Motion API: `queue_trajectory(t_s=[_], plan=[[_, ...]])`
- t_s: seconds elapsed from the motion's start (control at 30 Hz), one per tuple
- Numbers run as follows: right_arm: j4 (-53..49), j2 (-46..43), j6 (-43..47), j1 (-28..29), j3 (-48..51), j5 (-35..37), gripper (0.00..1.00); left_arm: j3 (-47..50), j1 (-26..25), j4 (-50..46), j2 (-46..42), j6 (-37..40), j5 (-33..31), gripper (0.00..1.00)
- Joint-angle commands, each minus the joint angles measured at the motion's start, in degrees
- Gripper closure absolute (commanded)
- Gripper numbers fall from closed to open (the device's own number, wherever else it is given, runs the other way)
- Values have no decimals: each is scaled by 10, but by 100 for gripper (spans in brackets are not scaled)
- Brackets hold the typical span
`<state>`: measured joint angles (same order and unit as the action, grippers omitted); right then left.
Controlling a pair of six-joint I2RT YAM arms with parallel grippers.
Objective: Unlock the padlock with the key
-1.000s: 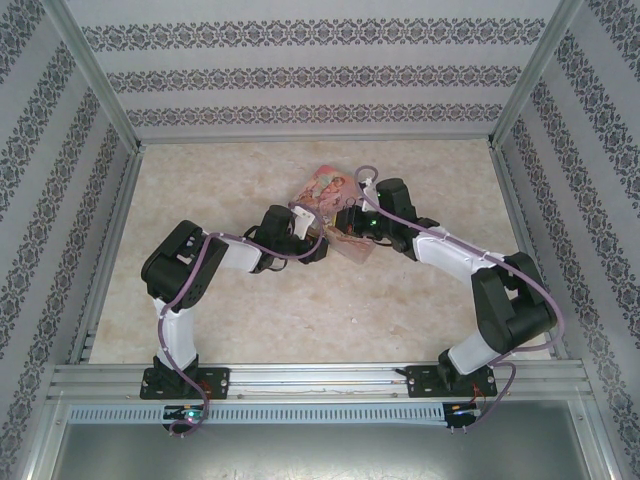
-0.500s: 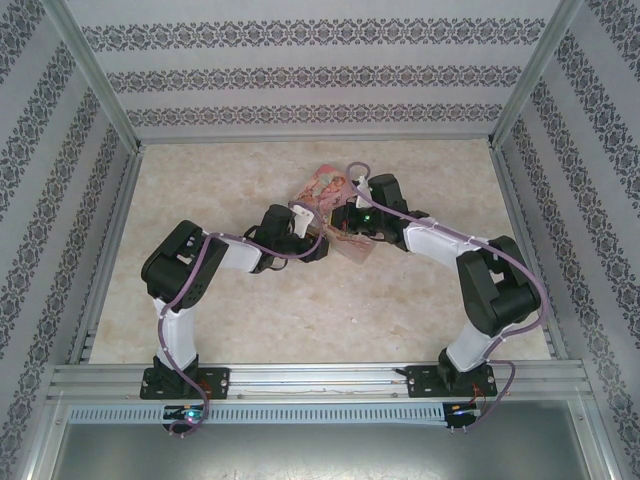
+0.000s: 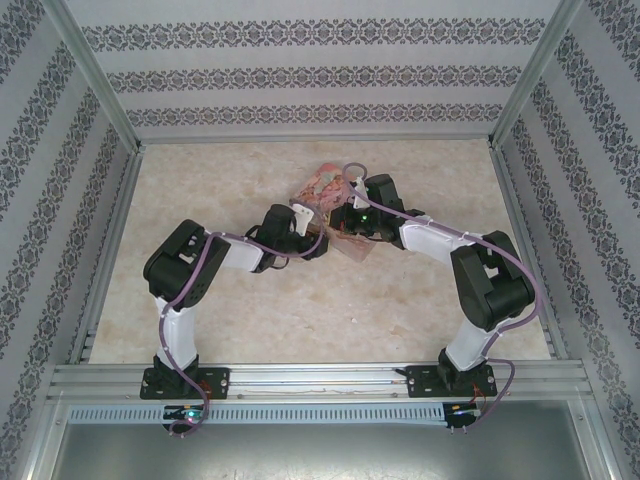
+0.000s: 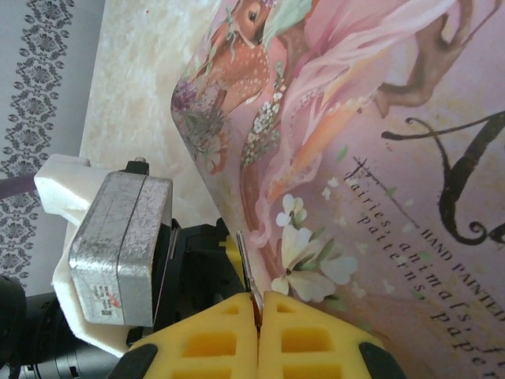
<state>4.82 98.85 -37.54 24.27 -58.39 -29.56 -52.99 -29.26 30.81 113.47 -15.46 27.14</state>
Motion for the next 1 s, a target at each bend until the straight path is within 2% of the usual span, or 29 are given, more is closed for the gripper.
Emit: queue_trajectory(t_s=[0.0,0.33,0.6,0.8,0.97], plan=[[-2,-4,10,8,-4,6,100,-21,-7,16,11,0,-11,62],[-2,-65,16,6,32,10,100,-18,-8,8,-3,0,-9,72],[7,-140,39,5,90,5,100,3,-14,4,-28,-22,-3,74],[9,-165,47,4,125,11,100,20,-16,22,-32,-31,-18,66],[0,-150,44,2,103,6,100,21,-16,25,-38,-26,-28,61]])
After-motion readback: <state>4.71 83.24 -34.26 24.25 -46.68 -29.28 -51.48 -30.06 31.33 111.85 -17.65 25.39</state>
